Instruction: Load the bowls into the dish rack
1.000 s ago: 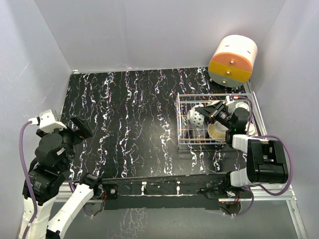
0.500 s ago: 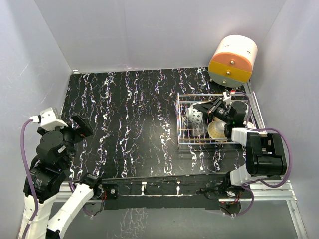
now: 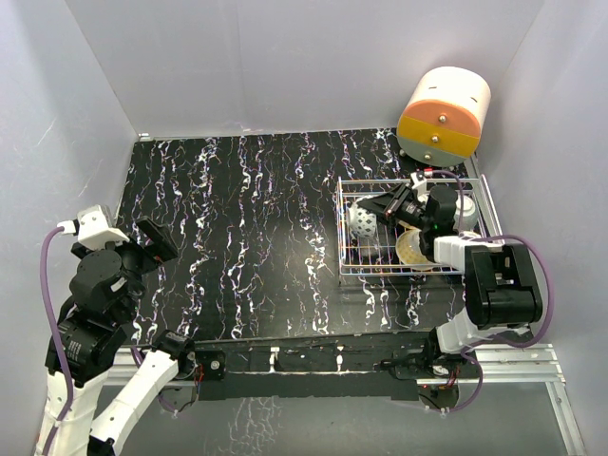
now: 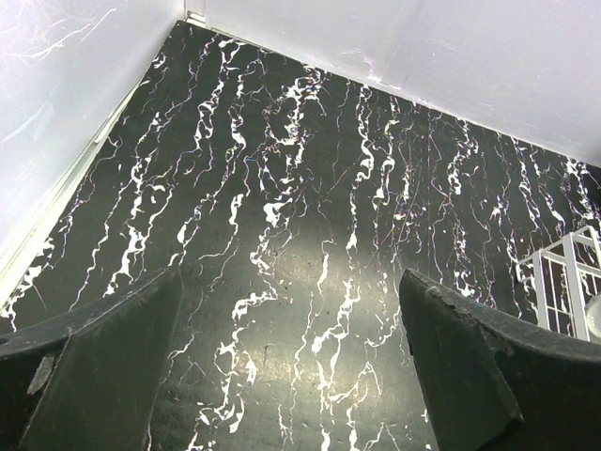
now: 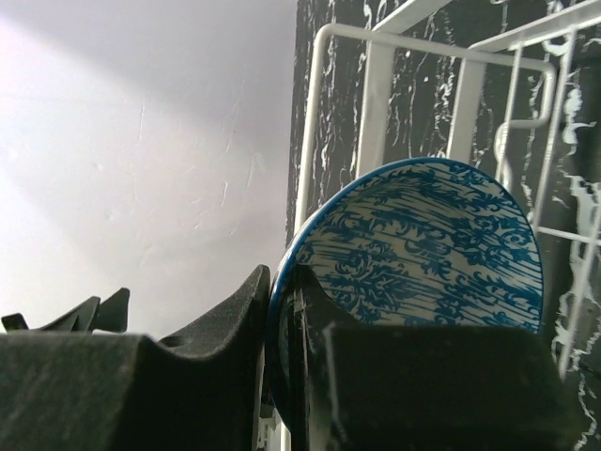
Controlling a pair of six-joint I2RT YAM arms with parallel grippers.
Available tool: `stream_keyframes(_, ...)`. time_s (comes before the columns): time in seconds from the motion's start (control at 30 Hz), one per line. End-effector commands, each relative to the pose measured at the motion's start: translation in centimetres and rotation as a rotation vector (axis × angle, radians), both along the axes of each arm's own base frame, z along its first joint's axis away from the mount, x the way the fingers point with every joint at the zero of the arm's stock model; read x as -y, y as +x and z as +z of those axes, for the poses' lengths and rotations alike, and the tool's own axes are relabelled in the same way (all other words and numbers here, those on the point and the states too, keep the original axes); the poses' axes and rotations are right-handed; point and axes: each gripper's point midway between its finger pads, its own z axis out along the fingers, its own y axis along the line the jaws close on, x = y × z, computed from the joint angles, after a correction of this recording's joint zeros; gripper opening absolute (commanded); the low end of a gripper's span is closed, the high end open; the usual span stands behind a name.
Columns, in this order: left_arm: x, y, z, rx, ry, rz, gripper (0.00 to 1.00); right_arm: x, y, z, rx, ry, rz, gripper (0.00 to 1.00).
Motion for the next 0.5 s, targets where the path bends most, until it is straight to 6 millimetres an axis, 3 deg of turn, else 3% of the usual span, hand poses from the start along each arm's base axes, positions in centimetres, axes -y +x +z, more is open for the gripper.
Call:
stream_keyframes(0.0,-0.2,0.1,0.4,0.013,0.001,0.015,0.97,-1.4,0.4,2.9,0.093,0.045,0.031,0.13)
stream_keyframes(0.37,-0.5,-0.3,0.4,0.012,0.004,0.024,0.97,-1.2,0.1,-1.1,-0.032,0.046,-0.005,0.13)
stream_keyframes(0.47,-0.5,-0.3,0.4,0.011,0.004,0.024,0.97,-0.9,0.1,-1.3,-0.041,0.025,-0.022,0.18)
